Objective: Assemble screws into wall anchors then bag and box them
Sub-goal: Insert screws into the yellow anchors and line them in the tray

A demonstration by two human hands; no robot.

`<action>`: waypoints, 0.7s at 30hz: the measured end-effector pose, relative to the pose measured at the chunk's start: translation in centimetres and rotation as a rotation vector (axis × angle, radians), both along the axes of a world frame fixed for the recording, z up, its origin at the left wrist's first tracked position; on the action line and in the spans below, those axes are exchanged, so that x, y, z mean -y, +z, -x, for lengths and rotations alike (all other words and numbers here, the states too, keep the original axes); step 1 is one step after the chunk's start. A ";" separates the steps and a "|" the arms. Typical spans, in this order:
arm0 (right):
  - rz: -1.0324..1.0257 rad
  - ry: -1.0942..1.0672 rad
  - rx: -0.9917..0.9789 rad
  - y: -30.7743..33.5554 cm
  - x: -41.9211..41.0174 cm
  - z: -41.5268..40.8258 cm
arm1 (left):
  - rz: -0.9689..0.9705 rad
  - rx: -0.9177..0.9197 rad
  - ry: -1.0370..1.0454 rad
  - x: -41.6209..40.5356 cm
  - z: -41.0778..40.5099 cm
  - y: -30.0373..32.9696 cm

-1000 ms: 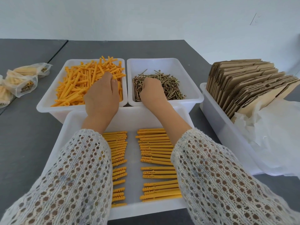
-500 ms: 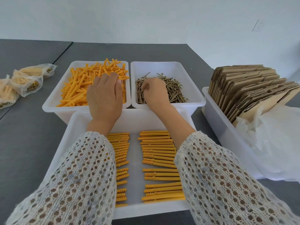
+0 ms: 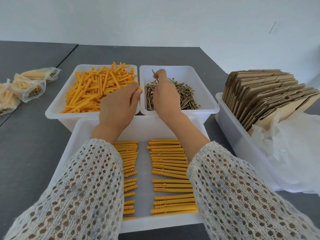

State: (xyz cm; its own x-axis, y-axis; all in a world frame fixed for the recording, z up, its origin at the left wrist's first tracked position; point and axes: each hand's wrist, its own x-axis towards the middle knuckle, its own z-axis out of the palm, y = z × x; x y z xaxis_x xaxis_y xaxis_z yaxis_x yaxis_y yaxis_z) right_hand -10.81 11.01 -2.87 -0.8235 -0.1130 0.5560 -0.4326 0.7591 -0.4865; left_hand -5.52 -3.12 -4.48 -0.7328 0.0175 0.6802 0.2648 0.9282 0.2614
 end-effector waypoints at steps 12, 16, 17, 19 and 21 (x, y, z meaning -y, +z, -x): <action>-0.138 0.100 -0.061 0.2 -0.1 -0.5 | 0.099 -0.002 0.067 0.1 0.4 0.2; -0.098 0.145 -0.055 0.2 0.0 -0.6 | 0.097 0.006 0.111 0.2 0.5 0.1; -0.073 0.162 -0.037 0.2 0.0 -0.6 | 0.087 0.006 0.119 0.1 0.5 0.1; -0.029 0.176 -0.020 0.3 0.0 -0.5 | 0.059 0.009 0.140 0.1 0.5 0.1; 0.008 0.176 -0.008 0.4 0.0 -0.3 | 0.043 0.023 0.168 0.1 0.5 0.1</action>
